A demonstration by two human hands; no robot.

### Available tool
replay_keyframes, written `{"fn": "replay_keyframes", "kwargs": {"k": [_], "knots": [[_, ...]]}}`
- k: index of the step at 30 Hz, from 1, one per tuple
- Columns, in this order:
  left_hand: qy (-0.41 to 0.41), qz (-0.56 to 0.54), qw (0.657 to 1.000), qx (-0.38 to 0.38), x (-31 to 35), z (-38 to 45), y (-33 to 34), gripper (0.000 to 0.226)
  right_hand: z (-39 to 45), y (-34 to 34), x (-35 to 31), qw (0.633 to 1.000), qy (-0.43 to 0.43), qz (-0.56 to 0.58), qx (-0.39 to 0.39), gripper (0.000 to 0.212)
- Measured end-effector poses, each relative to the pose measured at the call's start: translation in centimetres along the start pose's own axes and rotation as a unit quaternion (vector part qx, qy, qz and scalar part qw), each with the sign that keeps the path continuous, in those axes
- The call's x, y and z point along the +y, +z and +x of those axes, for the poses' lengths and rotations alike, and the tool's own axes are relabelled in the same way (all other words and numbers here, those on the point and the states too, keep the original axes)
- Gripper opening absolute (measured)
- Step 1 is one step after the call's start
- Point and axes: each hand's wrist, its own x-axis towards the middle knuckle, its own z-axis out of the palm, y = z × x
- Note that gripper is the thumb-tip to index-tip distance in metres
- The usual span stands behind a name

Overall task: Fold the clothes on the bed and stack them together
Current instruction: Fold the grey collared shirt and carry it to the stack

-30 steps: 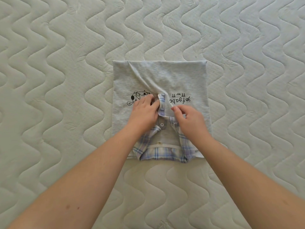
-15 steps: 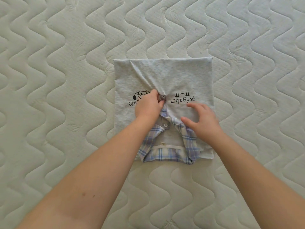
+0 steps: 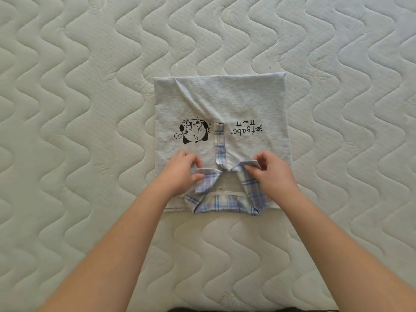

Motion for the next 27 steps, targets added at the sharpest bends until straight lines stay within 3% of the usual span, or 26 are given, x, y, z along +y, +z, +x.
{"fn": "replay_keyframes", "kwargs": {"k": [4, 8, 11, 14, 16, 19, 22, 25, 27], "knots": [[-0.016, -0.069, 0.997, -0.003, 0.3, -0.6, 0.6, 0.030, 0.1, 0.9, -0.9, 0.996, -0.093, 0.007, -0.011, 0.011], [-0.031, -0.080, 0.995, 0.053, 0.8, -0.7, 1.6, 0.018, 1.1, 2.3, -0.7, 0.985, -0.114, -0.129, 0.004, 0.011], [-0.071, -0.102, 0.988, 0.094, 1.0, -1.2, 2.6, 0.026, 0.7, 2.7, -0.6, 0.981, -0.105, -0.153, 0.056, 0.024], [-0.116, -0.045, 0.990, 0.067, 0.2, -2.4, 3.6, 0.048, -0.4, 2.2, 0.3, 0.990, -0.051, -0.103, 0.080, 0.036], [-0.131, -0.038, 0.989, 0.053, -0.6, -3.5, 4.0, 0.049, -1.4, 1.6, 1.5, 0.988, 0.000, -0.137, 0.069, 0.032], [-0.135, -0.112, 0.982, 0.073, -1.8, -4.9, 4.7, 0.028, -3.6, 1.1, 3.8, 0.975, 0.020, -0.212, 0.060, 0.029], [-0.136, -0.205, 0.959, 0.142, -1.4, -6.1, 5.6, 0.038, -5.5, 1.4, 4.9, 0.972, 0.038, -0.212, 0.091, 0.041], [-0.122, -0.129, 0.954, 0.240, -0.7, -7.0, 6.7, 0.061, -7.1, 2.4, 5.2, 0.978, 0.038, -0.140, 0.149, 0.053], [-0.086, -0.024, 0.963, 0.254, -0.2, -7.5, 7.8, 0.062, -8.2, 3.6, 5.3, 0.967, -0.013, -0.199, 0.160, 0.059]]}}
